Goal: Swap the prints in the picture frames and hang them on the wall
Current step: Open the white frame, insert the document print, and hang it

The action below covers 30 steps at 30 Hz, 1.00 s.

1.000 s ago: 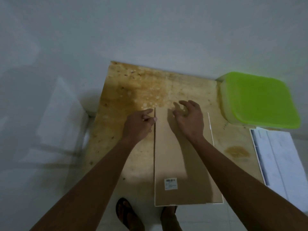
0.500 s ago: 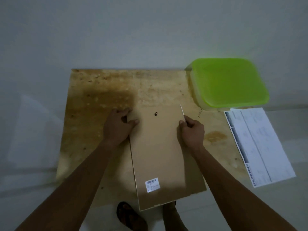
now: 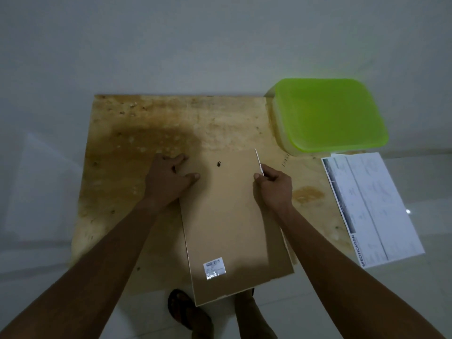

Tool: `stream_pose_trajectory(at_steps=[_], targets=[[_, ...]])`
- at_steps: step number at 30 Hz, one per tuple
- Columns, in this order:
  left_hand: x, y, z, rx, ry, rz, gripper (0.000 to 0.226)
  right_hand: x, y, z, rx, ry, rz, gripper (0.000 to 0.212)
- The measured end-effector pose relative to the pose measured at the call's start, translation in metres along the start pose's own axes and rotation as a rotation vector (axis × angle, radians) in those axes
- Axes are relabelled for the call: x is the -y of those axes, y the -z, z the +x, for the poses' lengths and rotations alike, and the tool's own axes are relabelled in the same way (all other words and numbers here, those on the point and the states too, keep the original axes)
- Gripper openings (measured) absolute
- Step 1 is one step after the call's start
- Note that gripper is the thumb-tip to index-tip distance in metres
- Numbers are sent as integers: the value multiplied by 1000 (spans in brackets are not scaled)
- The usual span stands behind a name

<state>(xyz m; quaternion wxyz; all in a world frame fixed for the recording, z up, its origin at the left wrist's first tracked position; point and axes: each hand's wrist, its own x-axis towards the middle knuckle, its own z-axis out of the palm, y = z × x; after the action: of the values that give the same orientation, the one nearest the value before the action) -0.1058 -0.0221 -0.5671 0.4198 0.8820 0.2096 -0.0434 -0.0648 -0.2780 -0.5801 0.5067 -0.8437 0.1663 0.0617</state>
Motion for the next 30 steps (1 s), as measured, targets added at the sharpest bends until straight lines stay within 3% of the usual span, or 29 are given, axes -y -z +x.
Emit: stream_pose_trajectory(at_steps=[5,9,14,19,30], targets=[[-21,-13,-6,-73,89,-9,70,-1,4,7,5,-106,101,30],[-20,-23,-6,-89,111,44,74,-5,8,-2,1,22,35,31],[-32,-34,-11,-85,163,90,63,-11,8,-1,-4,96,-21,32],[-34,-42,-8,-49,79,111,52,-18,6,2,-15,81,6,32],[-30,-49,-9,-89,57,202,56,-15,5,-1,-17,78,5,34]])
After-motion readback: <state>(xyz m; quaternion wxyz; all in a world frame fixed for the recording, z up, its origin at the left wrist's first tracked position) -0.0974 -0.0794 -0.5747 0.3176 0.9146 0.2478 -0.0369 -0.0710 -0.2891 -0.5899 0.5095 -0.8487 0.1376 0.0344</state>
